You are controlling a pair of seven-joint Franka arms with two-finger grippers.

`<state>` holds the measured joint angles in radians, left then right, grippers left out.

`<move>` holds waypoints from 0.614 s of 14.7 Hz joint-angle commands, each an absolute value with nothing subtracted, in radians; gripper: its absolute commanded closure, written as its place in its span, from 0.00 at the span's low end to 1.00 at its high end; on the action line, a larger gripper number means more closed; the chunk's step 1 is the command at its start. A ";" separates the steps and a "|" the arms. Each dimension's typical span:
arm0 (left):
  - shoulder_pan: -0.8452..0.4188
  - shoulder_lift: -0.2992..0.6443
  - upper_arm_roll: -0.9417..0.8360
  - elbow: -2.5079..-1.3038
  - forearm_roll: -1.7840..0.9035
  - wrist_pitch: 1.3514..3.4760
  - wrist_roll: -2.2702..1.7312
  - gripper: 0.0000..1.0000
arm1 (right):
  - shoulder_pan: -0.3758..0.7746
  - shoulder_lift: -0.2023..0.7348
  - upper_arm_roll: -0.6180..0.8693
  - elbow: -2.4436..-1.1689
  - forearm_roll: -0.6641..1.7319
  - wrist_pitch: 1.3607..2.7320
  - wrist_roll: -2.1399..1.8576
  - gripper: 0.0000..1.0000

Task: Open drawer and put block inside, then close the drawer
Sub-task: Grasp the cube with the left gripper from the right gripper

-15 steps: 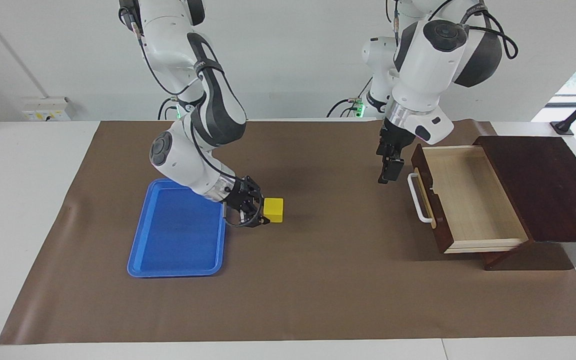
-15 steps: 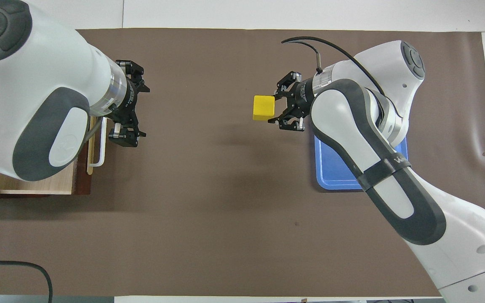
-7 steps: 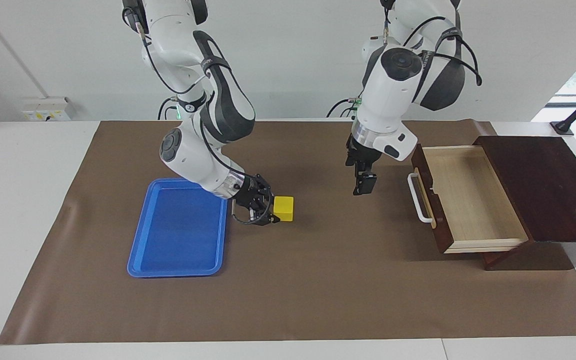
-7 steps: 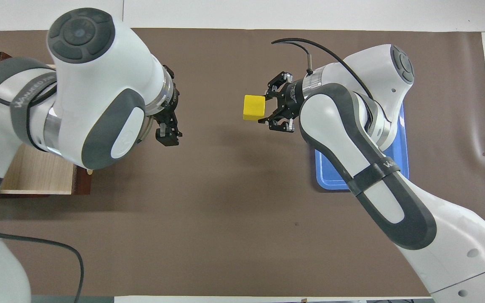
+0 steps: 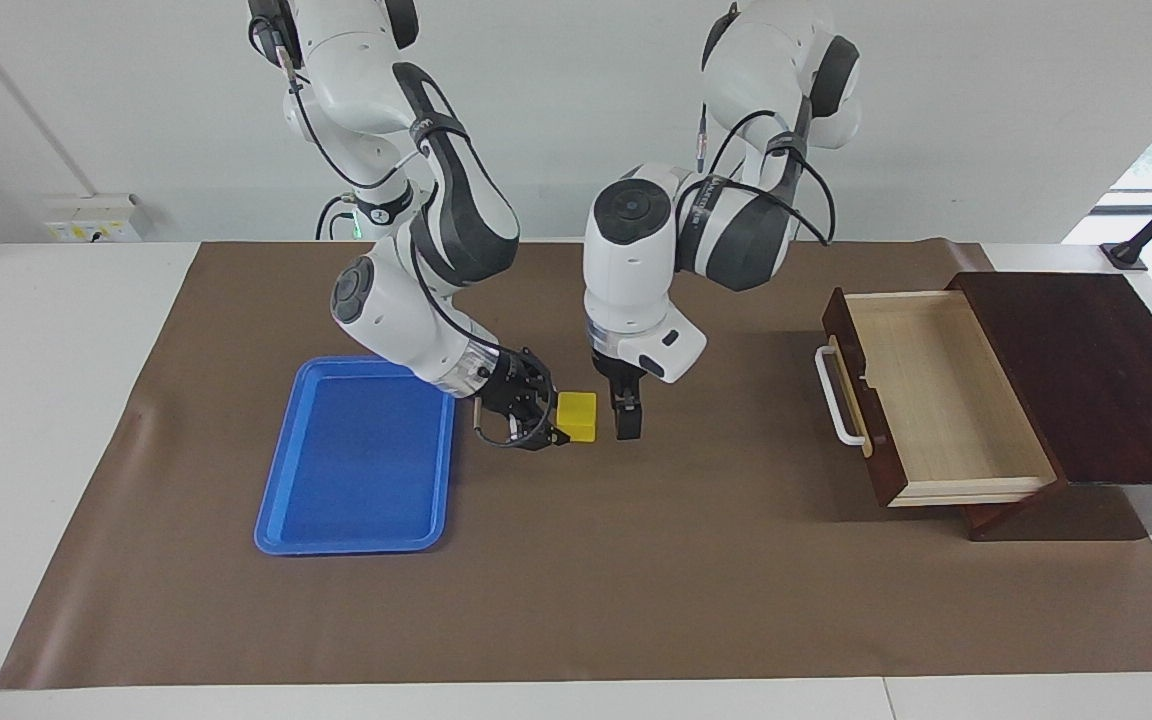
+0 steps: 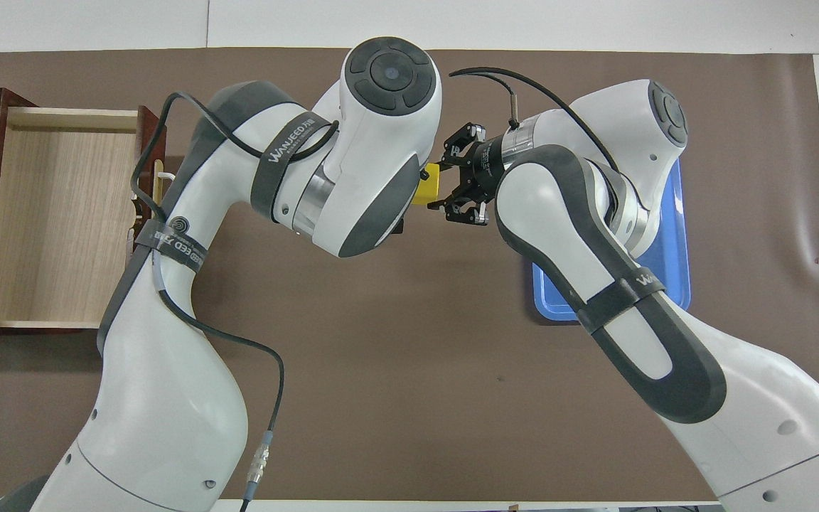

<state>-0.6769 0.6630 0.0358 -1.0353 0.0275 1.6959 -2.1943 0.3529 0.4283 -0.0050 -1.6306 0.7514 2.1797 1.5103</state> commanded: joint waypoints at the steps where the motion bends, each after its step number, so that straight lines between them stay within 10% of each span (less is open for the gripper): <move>1: -0.686 0.678 0.054 -0.983 0.014 1.661 -2.204 0.00 | 0.359 0.439 -0.005 -1.618 0.764 2.195 1.528 1.00; 9: -0.718 0.689 0.054 -0.994 0.028 1.707 -2.203 0.00 | 0.362 0.439 -0.005 -1.623 0.761 2.220 1.528 1.00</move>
